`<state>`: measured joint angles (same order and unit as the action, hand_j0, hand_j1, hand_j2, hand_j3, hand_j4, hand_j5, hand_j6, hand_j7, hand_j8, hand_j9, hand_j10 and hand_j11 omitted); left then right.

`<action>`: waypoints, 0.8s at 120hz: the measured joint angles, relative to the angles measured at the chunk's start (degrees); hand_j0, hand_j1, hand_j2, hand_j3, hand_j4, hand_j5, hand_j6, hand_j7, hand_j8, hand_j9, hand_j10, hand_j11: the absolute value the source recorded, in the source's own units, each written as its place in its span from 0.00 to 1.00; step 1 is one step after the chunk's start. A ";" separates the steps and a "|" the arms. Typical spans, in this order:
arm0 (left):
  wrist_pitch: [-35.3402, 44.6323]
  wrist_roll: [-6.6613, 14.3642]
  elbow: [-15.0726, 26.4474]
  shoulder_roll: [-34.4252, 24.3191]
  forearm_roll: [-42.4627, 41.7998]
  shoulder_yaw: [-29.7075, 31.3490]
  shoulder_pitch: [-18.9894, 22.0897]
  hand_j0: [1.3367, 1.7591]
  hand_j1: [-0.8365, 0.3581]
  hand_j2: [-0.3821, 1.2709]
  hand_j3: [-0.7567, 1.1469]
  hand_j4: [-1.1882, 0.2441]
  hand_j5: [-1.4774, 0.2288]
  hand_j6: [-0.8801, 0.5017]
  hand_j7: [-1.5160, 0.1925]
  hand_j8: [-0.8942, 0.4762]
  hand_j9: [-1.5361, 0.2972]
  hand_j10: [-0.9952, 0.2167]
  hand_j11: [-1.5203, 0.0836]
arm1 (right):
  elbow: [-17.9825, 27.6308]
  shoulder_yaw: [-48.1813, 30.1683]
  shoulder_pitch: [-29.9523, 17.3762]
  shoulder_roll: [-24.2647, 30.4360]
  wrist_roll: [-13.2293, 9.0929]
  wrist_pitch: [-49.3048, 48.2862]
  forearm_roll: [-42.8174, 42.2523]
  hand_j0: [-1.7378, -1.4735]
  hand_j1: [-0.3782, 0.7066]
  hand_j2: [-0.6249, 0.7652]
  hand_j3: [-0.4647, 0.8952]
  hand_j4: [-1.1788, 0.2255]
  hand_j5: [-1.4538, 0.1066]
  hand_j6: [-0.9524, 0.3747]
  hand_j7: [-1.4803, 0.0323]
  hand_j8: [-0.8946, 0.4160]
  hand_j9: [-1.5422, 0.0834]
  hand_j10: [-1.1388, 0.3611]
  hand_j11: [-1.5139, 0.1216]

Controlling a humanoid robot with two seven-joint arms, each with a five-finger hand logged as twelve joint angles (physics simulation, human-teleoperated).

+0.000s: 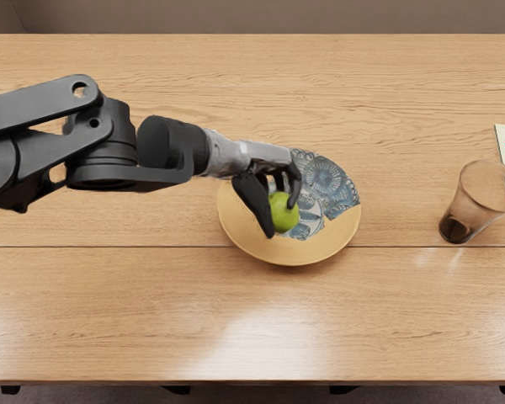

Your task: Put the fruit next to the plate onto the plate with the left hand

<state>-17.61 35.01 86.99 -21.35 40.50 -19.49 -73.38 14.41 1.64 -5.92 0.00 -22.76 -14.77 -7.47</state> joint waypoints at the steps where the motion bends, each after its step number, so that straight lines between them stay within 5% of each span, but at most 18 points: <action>1: 0.00 0.00 -0.32 0.28 0.04 0.01 -0.12 0.75 0.40 0.49 0.40 0.26 0.12 0.48 0.18 0.46 0.20 0.31 0.22 | 0.00 0.00 0.02 0.00 0.00 0.00 0.00 0.30 0.03 0.45 0.34 0.84 0.93 0.72 0.98 0.68 0.95 0.76 0.93; 14: -0.20 -0.01 -4.95 3.54 0.52 0.15 -3.22 0.75 0.37 0.51 0.40 0.26 0.12 0.49 0.18 0.46 0.20 0.33 0.22 | 0.00 -0.02 0.38 0.00 0.00 0.01 0.00 0.30 0.03 0.45 0.34 0.84 0.93 0.72 0.98 0.68 0.95 0.76 0.93; 51: -0.38 -0.03 -18.34 10.29 1.13 0.19 -3.87 0.75 0.37 0.51 0.40 0.26 0.13 0.48 0.20 0.44 0.21 0.27 0.23 | -0.02 -0.05 1.15 0.00 0.00 0.01 0.00 0.30 0.03 0.45 0.34 0.84 0.93 0.72 0.98 0.68 0.95 0.76 0.93; 68: 1.39 -0.02 -19.61 11.69 1.08 -1.98 -3.44 0.76 0.59 0.38 0.40 0.48 0.42 0.49 0.47 0.47 0.46 0.46 0.51 | -0.02 -0.05 1.23 0.00 0.00 0.01 0.00 0.30 0.03 0.45 0.34 0.84 0.93 0.72 0.98 0.68 0.95 0.76 0.93; 86: 1.78 -0.01 -19.68 11.42 0.61 -2.89 -3.48 0.76 0.76 0.31 0.40 0.63 0.62 0.54 0.65 0.54 0.63 0.61 0.70 | -0.04 -0.05 1.26 0.00 0.00 0.01 0.00 0.30 0.03 0.45 0.34 0.84 0.93 0.72 0.98 0.68 0.95 0.76 0.93; 96: -1.95 -0.01 -19.48 8.66 -10.13 -4.25 -3.53 0.76 0.83 0.28 0.40 0.69 0.70 0.57 0.73 0.57 0.69 0.68 0.78 | -0.03 -0.05 1.25 0.00 0.00 0.01 0.00 0.30 0.03 0.45 0.34 0.84 0.93 0.72 0.98 0.68 0.95 0.76 0.93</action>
<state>-19.56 35.00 67.51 -12.69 30.37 -23.74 -76.90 14.38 1.58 -4.67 0.00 -22.77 -14.77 -7.47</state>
